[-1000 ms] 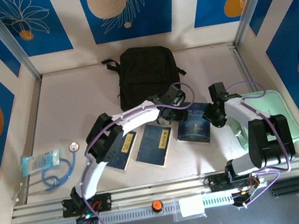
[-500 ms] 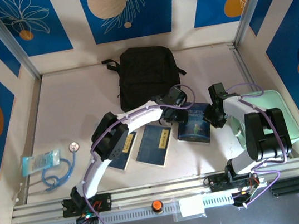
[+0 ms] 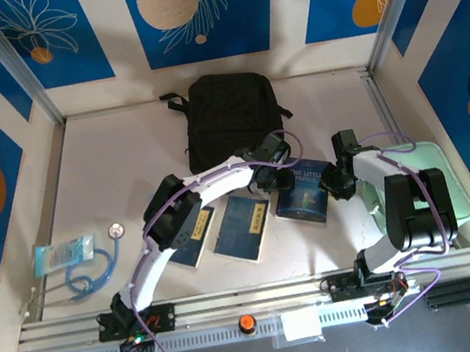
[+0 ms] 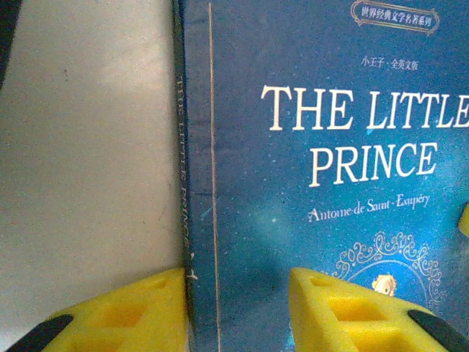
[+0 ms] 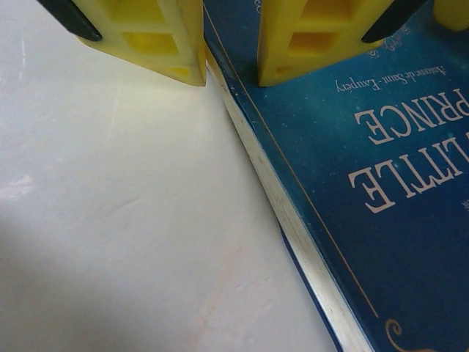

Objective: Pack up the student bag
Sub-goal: Pick up the book from the middle-right of the table.

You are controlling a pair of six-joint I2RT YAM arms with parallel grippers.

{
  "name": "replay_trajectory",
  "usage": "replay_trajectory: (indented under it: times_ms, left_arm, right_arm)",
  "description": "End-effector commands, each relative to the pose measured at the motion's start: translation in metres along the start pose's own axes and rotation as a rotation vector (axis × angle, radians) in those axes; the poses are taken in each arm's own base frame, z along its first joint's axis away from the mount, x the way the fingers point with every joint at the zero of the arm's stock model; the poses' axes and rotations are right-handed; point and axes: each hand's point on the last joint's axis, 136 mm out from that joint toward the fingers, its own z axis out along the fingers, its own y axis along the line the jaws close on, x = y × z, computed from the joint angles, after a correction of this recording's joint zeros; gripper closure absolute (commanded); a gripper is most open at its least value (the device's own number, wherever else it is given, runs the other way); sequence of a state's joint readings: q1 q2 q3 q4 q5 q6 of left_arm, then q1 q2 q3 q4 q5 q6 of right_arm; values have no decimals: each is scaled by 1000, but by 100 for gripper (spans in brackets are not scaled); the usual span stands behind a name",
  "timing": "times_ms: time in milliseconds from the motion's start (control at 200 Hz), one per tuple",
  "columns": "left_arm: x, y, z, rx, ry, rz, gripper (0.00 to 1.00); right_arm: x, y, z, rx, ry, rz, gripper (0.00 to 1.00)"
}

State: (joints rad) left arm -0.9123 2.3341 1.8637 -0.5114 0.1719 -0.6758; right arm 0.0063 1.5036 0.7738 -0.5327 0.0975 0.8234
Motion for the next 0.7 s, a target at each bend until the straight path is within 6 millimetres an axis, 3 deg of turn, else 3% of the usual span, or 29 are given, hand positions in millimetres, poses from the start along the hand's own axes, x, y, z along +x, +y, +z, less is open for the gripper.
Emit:
replay_trajectory:
  times_ms: [0, 275, 500, 695]
  left_arm:
    - [9, -43, 6, 188, 49, 36, 62]
    - [-3, -89, -57, 379, -38, 130, 68]
    - [2, -95, -63, 449, -26, 113, 76]
    - [-2, -101, -67, 486, -36, 101, 71]
  right_arm:
    - [14, -8, 12, 8, 69, 34, 77]
    - [14, -8, 12, -9, 68, 54, 79]
    - [11, 2, 14, -89, 71, 74, 82]
    - [10, 5, 15, -119, 77, 85, 83]
